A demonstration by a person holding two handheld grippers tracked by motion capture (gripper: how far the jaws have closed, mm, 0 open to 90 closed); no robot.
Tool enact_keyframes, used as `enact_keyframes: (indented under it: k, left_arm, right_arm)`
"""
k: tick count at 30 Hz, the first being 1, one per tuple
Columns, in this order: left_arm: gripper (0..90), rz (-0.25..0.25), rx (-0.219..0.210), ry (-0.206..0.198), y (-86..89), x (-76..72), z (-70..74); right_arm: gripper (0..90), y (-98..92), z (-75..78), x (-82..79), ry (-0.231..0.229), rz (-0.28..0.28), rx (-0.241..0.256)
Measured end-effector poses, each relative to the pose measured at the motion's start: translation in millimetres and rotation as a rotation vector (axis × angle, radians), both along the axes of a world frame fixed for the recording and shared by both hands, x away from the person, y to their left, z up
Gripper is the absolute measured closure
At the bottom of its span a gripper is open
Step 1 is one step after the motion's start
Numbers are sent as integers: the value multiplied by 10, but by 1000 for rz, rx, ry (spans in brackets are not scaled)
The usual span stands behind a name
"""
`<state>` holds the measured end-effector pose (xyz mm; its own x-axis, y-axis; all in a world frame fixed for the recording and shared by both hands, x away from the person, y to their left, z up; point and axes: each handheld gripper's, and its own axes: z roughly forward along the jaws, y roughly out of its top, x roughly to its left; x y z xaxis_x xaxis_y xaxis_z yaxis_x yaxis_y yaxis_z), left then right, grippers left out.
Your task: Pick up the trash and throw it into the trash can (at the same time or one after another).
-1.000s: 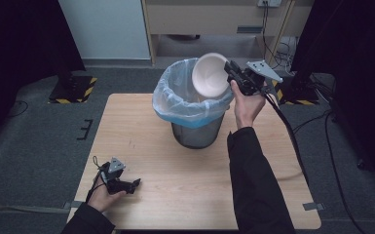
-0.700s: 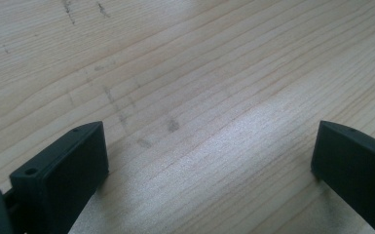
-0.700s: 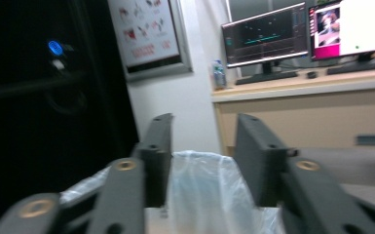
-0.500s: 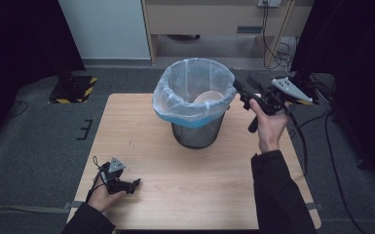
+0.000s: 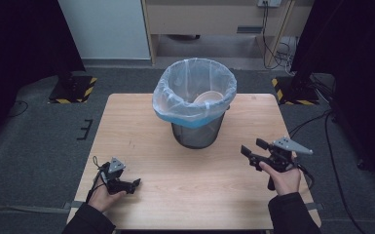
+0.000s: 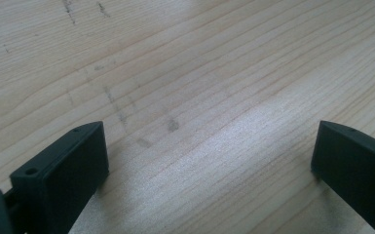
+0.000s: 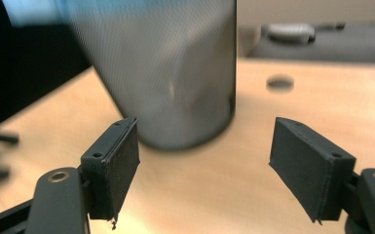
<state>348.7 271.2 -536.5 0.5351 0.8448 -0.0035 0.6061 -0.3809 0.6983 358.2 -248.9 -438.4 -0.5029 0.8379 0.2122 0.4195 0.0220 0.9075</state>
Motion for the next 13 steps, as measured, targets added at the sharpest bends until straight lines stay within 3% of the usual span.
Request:
enact_keyframes:
  k: [3, 6, 8, 13]
  left_arm:
    - [0, 0, 0, 0, 0, 0, 0]
    - [0, 0, 0, 0, 0, 0, 0]
    - [0, 0, -1, 0, 1, 0, 0]
    - [0, 0, -2, 1, 2, 1, 1]
  right_arm:
    - [257, -84, -246, -60, 52, -5, -31]
    - [252, -160, -432, -68, 122, -17, -98]
    - [237, -206, -514, -56, 168, -17, -138]
    - [201, -300, -626, -43, 227, -39, -218]
